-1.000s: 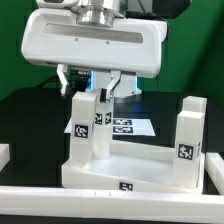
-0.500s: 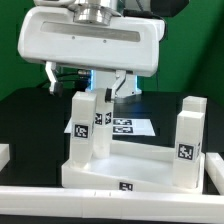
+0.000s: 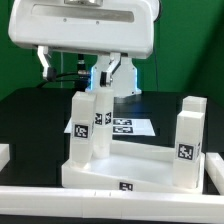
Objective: Assemble desk
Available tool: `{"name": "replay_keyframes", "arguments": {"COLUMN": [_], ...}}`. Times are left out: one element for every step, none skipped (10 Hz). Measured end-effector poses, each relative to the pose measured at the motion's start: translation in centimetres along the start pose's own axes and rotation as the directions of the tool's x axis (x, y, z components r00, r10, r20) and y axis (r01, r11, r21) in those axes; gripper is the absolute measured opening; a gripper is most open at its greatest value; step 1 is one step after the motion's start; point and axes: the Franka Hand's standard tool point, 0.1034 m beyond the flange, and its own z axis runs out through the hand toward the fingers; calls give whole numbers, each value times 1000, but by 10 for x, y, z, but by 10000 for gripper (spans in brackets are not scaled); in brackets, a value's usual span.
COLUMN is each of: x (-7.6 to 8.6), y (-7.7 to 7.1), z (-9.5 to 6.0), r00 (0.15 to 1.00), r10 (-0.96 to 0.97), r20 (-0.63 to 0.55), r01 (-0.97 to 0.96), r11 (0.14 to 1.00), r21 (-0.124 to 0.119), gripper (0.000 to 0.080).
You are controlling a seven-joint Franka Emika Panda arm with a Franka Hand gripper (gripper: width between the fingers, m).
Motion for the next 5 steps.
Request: {"name": "replay_keyframes", "arguments": {"x": [-1, -9, -11, -8, -10], "y": [0, -4, -8, -10, -11], "z": [1, 7, 10, 11, 14], "r00": [1000, 996, 984, 974, 961], "r10": [0, 3, 7, 3, -1], "r20": [8, 84, 176, 228, 276], "r01": [0, -4, -14, -13, -13], "r11": [1000, 1000, 999, 999, 999], "r21": [1, 16, 35, 45, 51], "gripper": [649, 649, 649, 649, 649]}}
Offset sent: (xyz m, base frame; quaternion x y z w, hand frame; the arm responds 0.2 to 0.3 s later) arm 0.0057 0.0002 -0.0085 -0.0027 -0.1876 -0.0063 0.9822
